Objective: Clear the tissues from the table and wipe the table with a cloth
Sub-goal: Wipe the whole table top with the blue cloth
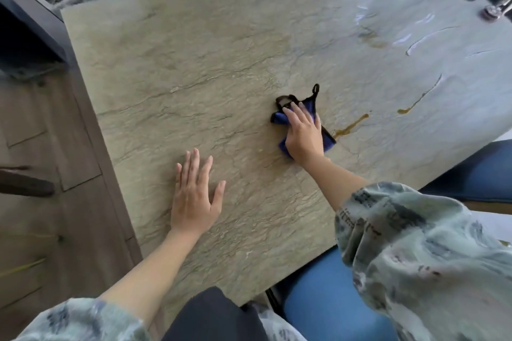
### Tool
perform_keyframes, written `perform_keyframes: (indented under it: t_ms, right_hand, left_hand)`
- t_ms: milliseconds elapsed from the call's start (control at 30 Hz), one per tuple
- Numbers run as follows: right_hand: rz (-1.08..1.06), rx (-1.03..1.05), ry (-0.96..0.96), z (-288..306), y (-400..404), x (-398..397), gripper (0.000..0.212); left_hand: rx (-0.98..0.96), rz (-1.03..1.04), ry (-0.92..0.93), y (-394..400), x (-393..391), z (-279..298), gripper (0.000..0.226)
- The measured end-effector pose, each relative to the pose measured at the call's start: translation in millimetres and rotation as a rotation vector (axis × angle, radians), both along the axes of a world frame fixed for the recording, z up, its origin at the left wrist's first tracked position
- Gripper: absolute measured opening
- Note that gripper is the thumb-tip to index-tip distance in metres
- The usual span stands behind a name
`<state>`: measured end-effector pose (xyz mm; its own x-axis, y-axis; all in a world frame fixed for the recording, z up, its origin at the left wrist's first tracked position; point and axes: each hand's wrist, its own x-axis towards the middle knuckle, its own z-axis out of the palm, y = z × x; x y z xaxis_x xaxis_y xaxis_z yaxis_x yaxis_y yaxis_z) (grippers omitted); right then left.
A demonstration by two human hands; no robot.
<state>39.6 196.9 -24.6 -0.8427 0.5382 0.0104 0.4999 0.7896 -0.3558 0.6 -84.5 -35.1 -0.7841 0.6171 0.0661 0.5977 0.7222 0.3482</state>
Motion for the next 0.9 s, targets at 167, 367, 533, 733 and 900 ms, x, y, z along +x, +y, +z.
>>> perform_keyframes:
  t_ms: [167, 367, 533, 733, 900]
  right_hand:
    - [0.003, 0.014, 0.042, -4, -52, 18, 0.060]
    - [0.738, 0.032, 0.042, -7, -15, 52, 0.054]
    - [0.092, 0.005, -0.005, -3, 41, 60, 0.053]
    - [0.514, 0.046, -0.004, -4, 31, 107, 0.058]
    - [0.289, 0.022, 0.015, -5, 123, 124, 0.052]
  left_hand:
    - [-0.071, 0.004, -0.010, -1, -2, -3, 0.071]
    - [0.146, 0.287, -0.159, 16, -6, 13, 0.079]
    - [0.222, 0.446, -0.082, 63, 16, 13, 0.075]
    - [0.055, 0.335, -0.052, 146, 50, 4, 0.069]
    - [-0.037, 0.341, 0.021, 179, 53, -7, 0.068]
